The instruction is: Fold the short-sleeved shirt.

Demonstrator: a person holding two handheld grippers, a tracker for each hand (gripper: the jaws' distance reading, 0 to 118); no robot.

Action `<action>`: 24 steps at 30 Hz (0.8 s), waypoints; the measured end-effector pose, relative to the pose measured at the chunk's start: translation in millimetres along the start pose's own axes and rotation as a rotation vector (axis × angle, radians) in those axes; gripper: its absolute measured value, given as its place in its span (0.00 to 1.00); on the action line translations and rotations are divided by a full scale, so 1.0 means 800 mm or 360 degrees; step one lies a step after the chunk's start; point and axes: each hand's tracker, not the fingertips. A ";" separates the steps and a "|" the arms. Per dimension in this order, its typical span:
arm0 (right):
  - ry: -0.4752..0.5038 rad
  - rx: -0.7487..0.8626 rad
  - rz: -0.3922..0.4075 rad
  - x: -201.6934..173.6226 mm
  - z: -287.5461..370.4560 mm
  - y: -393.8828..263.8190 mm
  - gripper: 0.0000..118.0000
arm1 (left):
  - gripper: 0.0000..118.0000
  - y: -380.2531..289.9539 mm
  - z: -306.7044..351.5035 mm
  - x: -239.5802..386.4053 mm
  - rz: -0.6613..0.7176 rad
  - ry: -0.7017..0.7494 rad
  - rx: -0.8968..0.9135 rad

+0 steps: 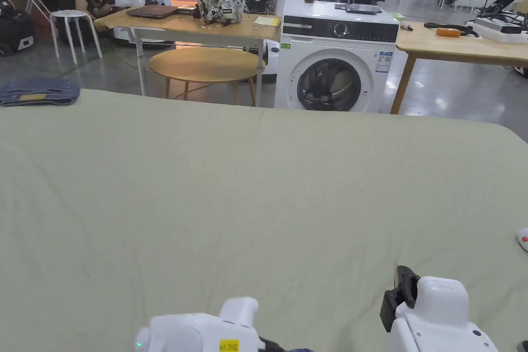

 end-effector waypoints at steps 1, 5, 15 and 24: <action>0.0005 0.0007 -0.0001 -0.003 -0.001 0.003 0.00 | 0.00 0.007 0.019 -0.002 -0.0049 0.0066 0.0097; 0.0031 0.0047 0.0010 -0.018 -0.008 0.012 0.00 | 0.00 0.024 0.089 -0.009 -0.0259 0.0443 0.0524; 0.0074 0.0174 0.0028 -0.052 -0.012 0.032 0.00 | 0.00 0.003 0.177 -0.008 -0.0562 0.1119 0.1543; 0.0075 0.0255 0.0046 -0.053 0.001 0.041 0.00 | 0.00 -0.005 0.180 -0.003 -0.0606 0.1305 0.1663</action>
